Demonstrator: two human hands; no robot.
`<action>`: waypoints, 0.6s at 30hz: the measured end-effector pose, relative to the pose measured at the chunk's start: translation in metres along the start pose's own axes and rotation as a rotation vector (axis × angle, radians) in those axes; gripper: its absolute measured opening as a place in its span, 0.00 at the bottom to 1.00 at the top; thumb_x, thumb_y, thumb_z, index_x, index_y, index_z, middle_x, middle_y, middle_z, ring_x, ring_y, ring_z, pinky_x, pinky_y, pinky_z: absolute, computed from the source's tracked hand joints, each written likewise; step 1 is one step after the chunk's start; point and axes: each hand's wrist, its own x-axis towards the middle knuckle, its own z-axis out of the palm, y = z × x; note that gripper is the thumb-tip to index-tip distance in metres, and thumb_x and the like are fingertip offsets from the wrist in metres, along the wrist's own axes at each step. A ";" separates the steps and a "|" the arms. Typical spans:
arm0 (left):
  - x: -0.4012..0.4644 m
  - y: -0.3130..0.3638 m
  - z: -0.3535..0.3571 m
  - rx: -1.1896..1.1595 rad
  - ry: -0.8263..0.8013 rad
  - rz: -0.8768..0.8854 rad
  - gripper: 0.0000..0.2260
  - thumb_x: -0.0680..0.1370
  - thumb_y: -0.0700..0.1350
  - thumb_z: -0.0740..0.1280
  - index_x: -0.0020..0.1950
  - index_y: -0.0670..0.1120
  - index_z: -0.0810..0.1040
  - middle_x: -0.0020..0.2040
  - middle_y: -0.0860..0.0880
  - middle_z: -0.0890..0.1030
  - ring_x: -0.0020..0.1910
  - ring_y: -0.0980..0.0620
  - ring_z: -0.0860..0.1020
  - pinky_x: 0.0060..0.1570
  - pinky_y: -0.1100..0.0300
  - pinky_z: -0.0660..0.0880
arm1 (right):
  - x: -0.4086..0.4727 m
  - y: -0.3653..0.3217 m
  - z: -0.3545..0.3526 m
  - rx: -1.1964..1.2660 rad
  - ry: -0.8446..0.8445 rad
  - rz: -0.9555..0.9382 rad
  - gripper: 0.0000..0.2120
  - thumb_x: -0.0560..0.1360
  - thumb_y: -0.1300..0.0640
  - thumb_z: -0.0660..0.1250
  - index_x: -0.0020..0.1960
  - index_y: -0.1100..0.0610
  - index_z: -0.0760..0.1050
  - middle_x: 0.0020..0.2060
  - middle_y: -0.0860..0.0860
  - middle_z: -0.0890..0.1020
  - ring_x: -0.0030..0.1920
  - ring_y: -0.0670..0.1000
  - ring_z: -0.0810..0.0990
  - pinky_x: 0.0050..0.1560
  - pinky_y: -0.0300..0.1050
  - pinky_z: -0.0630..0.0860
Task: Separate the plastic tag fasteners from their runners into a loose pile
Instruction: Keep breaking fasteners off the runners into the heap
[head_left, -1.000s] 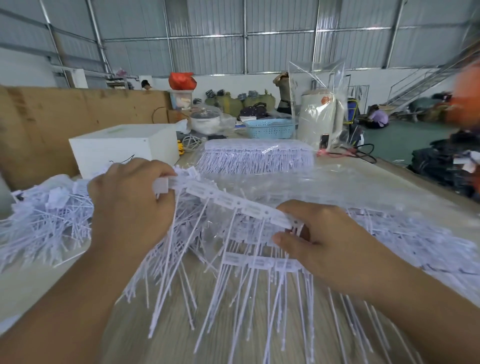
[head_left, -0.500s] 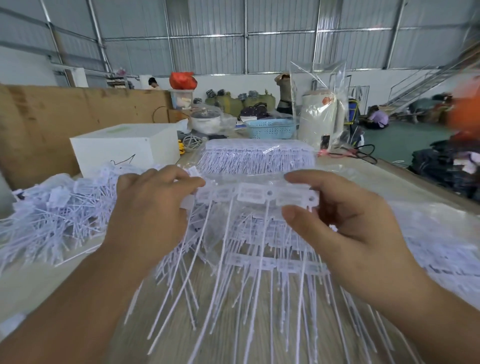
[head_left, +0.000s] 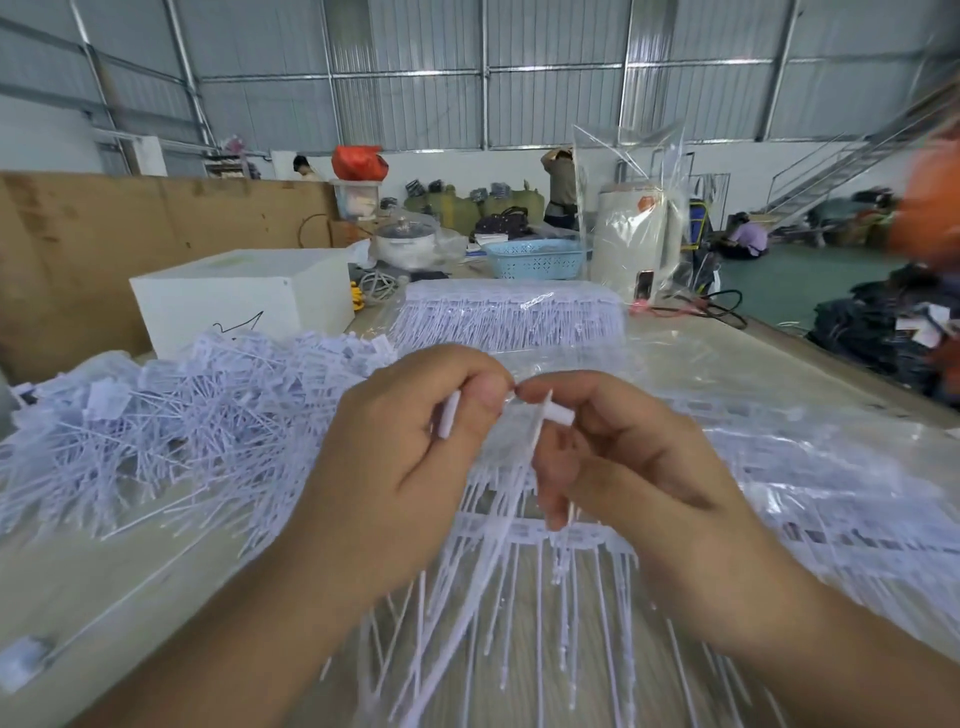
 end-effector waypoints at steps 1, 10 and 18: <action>-0.001 0.004 0.001 -0.083 0.022 -0.039 0.11 0.81 0.54 0.56 0.49 0.55 0.78 0.44 0.58 0.81 0.44 0.58 0.79 0.43 0.69 0.71 | 0.000 0.002 0.000 -0.046 0.008 -0.013 0.15 0.72 0.61 0.67 0.57 0.50 0.78 0.34 0.56 0.74 0.35 0.52 0.71 0.38 0.45 0.72; -0.010 0.014 0.019 -0.402 0.123 -0.176 0.23 0.78 0.69 0.50 0.59 0.60 0.78 0.57 0.59 0.81 0.60 0.58 0.77 0.56 0.63 0.73 | 0.002 0.003 0.003 -0.440 0.238 -0.195 0.15 0.73 0.57 0.69 0.58 0.45 0.80 0.40 0.43 0.75 0.39 0.50 0.78 0.47 0.46 0.78; -0.007 0.027 0.020 -0.517 -0.182 -0.194 0.13 0.78 0.52 0.63 0.62 0.56 0.74 0.51 0.56 0.82 0.54 0.53 0.81 0.55 0.52 0.77 | -0.003 0.000 0.014 -0.316 0.221 -0.222 0.22 0.75 0.61 0.65 0.64 0.40 0.71 0.48 0.47 0.82 0.47 0.53 0.83 0.46 0.59 0.80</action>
